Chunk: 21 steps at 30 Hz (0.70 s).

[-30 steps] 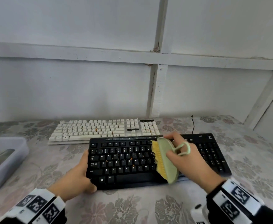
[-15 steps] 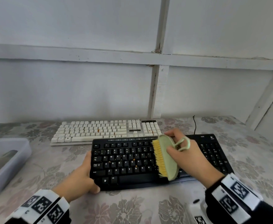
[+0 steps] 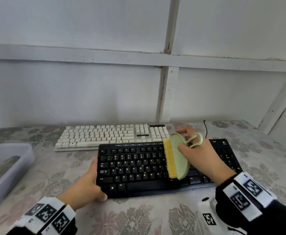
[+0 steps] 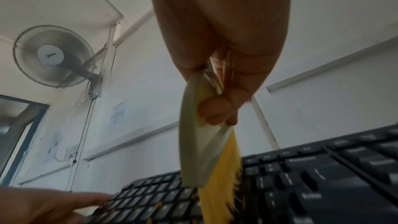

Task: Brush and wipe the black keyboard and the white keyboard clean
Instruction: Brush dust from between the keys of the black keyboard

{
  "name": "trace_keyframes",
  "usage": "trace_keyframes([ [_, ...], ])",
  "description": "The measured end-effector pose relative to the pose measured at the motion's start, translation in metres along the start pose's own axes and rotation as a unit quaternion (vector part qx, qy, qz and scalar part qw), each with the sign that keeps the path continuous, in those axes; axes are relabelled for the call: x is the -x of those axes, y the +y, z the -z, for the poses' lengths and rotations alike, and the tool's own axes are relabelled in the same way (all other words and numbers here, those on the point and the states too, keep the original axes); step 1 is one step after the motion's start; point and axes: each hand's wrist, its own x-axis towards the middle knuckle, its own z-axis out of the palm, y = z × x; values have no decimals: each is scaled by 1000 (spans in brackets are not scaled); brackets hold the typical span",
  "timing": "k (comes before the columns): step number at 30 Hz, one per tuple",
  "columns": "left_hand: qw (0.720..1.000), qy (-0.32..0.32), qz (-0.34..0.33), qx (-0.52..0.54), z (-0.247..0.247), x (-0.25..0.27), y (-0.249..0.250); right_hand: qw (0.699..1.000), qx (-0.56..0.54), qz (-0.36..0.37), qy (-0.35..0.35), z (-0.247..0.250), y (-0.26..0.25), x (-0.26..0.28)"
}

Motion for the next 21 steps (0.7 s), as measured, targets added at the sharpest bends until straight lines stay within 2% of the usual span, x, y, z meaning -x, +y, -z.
trace_keyframes([
  [2,1000,2,1,0,0,-1,-1,999,27,-5,-25,-3,8,11],
  [6,1000,7,-1,-11,1,-1,-1,990,56,-27,-127,0,13,33],
  [7,1000,7,-1,-13,1,-1,-1,990,51,-30,-131,4,11,32],
  [9,1000,7,-1,-18,0,-1,0,995,40,-15,-91,12,6,21],
  [12,1000,5,-3,-15,-1,0,1,1000,10,10,6,16,1,-8],
  [14,1000,4,-3,-17,-1,1,1,999,0,8,41,15,-1,-25],
  [18,1000,6,4,-20,-1,-1,0,998,-18,-38,39,8,3,-38],
  [21,1000,6,1,-17,-1,0,1,998,-22,-52,4,1,6,-26],
])
